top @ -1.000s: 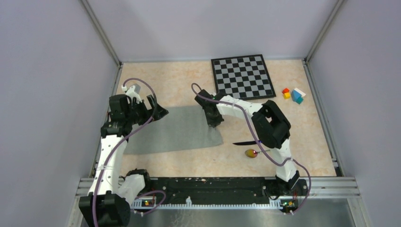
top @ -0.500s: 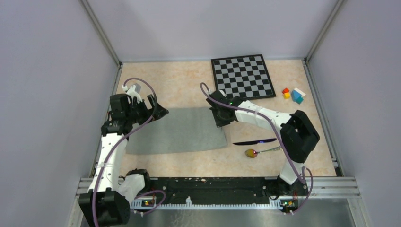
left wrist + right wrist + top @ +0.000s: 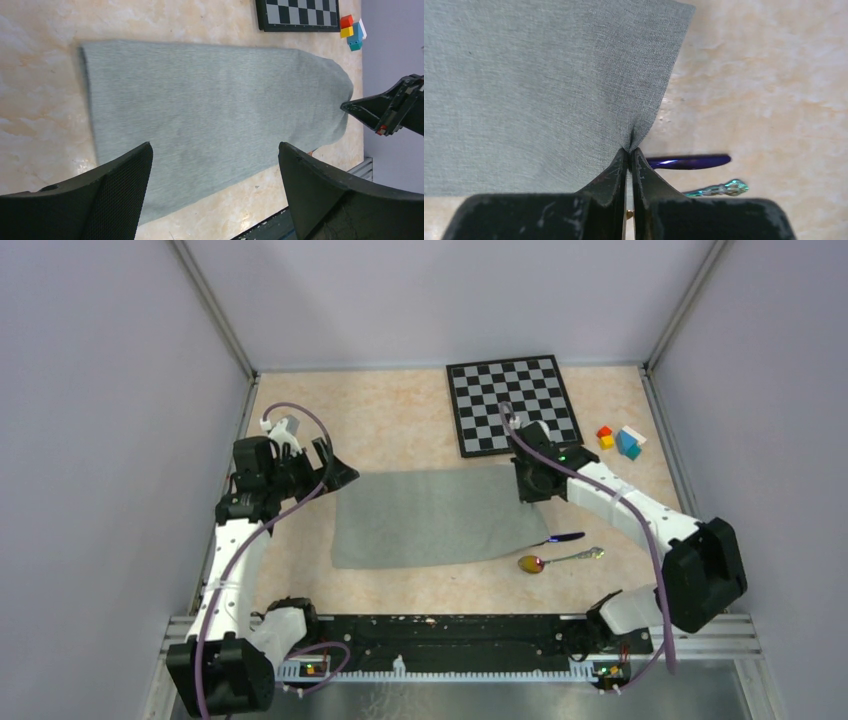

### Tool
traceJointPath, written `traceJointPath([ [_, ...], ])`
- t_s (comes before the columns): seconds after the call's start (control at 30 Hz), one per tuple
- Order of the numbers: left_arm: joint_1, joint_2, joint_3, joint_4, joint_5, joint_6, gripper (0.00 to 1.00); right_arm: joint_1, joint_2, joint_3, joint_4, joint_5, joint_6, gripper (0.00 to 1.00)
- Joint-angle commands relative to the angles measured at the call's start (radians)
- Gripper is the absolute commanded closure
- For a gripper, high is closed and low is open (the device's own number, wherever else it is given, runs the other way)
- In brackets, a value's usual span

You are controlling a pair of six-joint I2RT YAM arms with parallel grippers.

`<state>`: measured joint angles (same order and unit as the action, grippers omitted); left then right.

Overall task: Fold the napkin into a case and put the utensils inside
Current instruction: Pick up the rectangle-folded napkin from the center of the board, then fold the rectangle-folded napkin at the center of the board.

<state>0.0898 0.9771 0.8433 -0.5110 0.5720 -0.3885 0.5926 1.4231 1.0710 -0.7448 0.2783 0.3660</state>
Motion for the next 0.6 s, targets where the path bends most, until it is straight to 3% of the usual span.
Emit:
traceJointPath([
  [0.0, -0.003, 0.010, -0.010, 0.069, 0.030, -0.008, 0.01, -0.041, -0.079, 0.022, -0.069, 0.111, -0.067, 1.00],
  [0.17, -0.003, 0.013, -0.019, 0.062, 0.005, 0.002, 0.01, -0.027, -0.056, 0.116, -0.105, 0.093, -0.117, 1.00],
  [0.27, -0.003, 0.009, -0.025, 0.065, -0.012, 0.007, 0.01, 0.047, 0.023, 0.215, -0.119, 0.046, -0.111, 1.00],
  [0.57, -0.001, -0.004, -0.021, 0.061, -0.112, -0.020, 0.01, 0.342, 0.497, 0.617, 0.030, -0.205, 0.017, 1.00],
])
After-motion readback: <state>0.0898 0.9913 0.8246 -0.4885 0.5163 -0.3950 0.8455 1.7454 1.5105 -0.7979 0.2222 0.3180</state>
